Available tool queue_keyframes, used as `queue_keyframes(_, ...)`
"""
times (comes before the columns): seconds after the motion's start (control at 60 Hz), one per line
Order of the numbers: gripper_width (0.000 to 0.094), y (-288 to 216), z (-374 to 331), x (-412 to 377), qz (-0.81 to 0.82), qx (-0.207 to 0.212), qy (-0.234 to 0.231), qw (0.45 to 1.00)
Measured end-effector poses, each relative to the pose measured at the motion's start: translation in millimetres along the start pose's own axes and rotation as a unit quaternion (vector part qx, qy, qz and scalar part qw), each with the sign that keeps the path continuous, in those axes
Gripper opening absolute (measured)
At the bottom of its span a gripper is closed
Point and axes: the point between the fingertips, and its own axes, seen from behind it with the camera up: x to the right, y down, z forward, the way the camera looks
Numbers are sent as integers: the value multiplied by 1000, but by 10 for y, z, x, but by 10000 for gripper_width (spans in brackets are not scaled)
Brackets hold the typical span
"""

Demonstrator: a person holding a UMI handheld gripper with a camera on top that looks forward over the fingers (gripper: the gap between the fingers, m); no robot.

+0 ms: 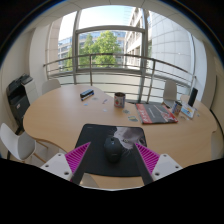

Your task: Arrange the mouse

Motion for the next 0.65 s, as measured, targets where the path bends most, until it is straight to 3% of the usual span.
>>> queue_keyframes(0.117, 840, -98, -659, 2, -5, 14, 4, 1000)
queue_keyframes(0.35, 842, 218, -1733, -11, 2, 14, 5, 1000)
queue_keyframes(0.65, 844, 748, -2341, -78, 8, 0, 1, 1000)
